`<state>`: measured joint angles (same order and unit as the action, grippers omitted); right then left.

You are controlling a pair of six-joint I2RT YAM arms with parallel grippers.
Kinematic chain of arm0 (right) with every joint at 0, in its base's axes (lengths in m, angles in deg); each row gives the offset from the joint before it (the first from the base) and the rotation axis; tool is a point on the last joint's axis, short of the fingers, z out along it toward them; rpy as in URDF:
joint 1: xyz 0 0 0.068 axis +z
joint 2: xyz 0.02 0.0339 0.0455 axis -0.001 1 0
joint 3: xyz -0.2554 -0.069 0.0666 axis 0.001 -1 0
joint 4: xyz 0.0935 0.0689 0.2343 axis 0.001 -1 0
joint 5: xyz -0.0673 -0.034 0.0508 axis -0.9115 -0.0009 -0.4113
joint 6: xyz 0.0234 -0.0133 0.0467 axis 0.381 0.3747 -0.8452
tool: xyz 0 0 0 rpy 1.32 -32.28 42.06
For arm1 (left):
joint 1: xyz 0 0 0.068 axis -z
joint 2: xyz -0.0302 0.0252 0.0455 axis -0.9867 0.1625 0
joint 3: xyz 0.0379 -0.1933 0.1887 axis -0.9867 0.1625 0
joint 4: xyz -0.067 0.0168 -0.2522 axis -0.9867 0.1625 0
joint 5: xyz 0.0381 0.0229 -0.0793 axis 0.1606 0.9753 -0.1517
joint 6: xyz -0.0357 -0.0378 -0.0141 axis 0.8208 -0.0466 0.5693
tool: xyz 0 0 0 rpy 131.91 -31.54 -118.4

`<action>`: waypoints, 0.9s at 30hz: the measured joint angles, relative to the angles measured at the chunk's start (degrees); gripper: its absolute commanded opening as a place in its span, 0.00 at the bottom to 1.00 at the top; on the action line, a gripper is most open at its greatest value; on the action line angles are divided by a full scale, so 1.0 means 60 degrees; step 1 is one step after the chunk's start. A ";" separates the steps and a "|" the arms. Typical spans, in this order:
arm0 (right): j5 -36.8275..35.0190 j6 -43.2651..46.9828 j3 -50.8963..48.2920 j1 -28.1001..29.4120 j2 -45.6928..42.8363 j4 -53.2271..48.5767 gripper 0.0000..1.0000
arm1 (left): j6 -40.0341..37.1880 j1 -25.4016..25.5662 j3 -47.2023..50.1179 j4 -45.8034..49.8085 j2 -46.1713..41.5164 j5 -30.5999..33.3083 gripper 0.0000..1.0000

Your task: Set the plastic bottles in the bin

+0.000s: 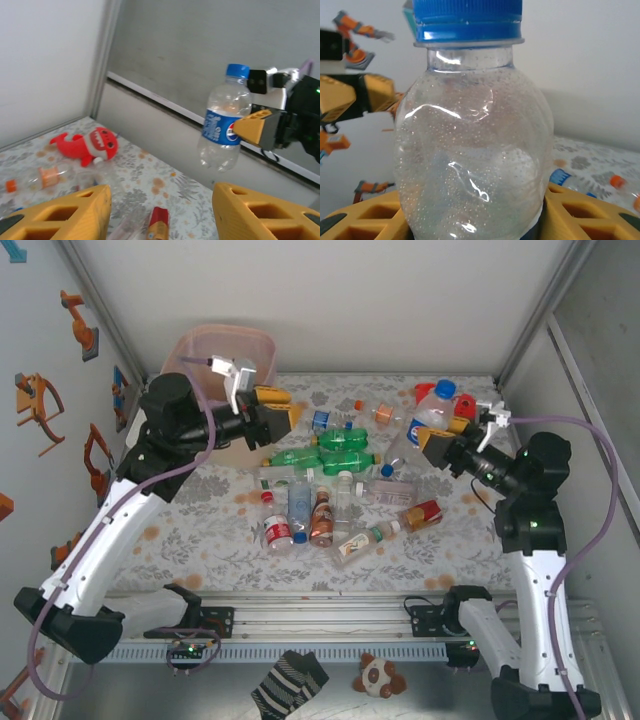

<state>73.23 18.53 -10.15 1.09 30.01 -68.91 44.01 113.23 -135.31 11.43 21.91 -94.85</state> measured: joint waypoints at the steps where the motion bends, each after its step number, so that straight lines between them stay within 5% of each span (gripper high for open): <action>1: 0.0146 0.0237 0.0036 0.0233 0.0026 -0.0007 0.52 | -0.0095 0.0182 -0.0120 0.0007 0.0076 -0.0062 0.59; 19: 0.0787 0.2127 0.1308 0.3683 0.1708 -0.0368 0.50 | -0.1464 0.2390 -0.2324 0.1472 0.1865 -0.0867 0.69; 27: 0.0758 0.2433 0.1719 0.4499 0.2120 -0.0372 0.50 | -0.1632 0.2656 -0.2739 0.1734 0.2288 -0.1351 0.61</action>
<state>77.78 33.13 0.17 28.09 42.73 -71.14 34.22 129.16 -151.74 21.83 35.64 -102.95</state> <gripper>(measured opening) 0.506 0.655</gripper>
